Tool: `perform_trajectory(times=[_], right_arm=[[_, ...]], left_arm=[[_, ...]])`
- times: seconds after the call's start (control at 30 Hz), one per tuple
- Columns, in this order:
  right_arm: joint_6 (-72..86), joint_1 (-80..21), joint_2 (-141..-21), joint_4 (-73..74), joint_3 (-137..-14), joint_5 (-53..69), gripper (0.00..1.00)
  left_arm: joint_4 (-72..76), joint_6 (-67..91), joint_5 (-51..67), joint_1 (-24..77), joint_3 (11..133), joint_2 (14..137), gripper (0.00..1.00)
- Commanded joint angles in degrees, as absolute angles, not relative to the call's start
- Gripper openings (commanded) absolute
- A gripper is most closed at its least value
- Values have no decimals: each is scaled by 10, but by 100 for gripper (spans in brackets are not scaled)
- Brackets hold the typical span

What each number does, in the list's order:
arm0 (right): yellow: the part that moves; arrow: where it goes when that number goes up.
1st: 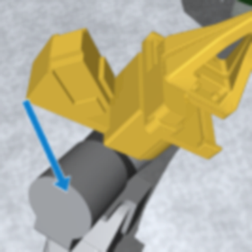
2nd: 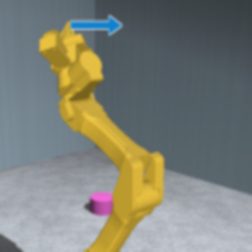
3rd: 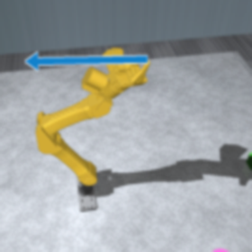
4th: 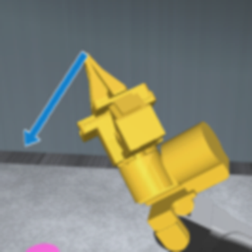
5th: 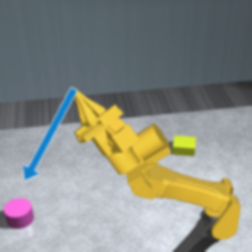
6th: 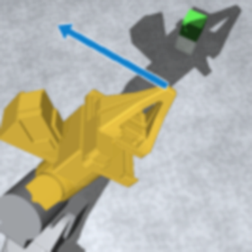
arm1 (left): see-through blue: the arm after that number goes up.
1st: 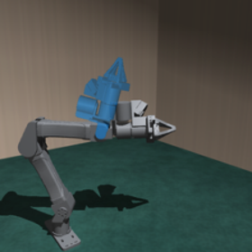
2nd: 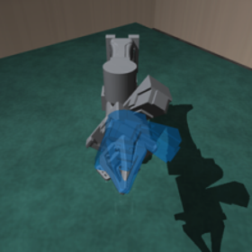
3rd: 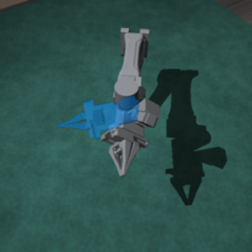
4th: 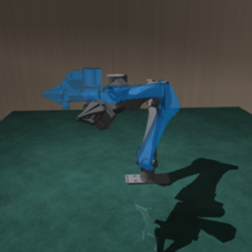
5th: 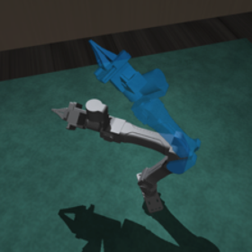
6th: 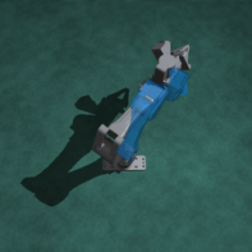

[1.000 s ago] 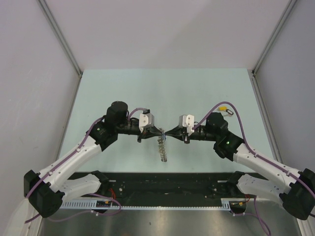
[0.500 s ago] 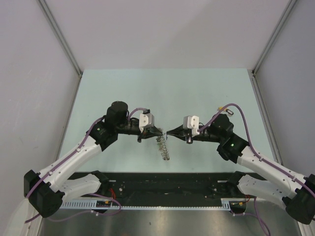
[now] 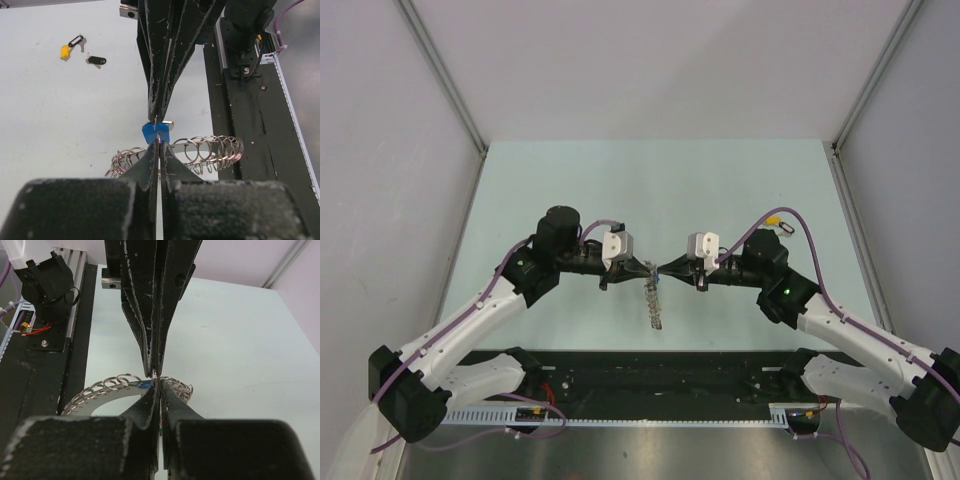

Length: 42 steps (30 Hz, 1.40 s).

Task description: Put the keys on the keyring

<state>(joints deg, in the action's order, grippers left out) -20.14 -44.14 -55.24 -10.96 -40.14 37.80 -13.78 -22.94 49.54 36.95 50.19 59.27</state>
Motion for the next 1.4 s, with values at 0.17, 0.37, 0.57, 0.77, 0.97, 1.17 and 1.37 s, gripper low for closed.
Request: perform_trajectory(times=[0.17,0.37,0.57,0.77,0.97,1.17,1.37], right_arm=[[-197,-439,-555,-124,-409,382,0],[-194,-437,-549,-123,-409,382,0],[-191,-432,-539,-116,-409,375,0],[-188,-430,-540,-113,-409,373,0],[-185,-430,-543,-114,-409,378,0],[-185,-430,-542,-116,-409,383,0],[-184,-430,-543,-115,-408,386,0]], left_arm=[[-98,-233,526,374,501,583,0],[-95,-232,520,374,499,584,0],[-89,-231,518,374,497,584,0],[-88,-230,517,374,496,583,1],[-86,-229,514,374,494,579,0],[-84,-229,510,374,494,578,0],[-82,-227,508,374,493,577,0]])
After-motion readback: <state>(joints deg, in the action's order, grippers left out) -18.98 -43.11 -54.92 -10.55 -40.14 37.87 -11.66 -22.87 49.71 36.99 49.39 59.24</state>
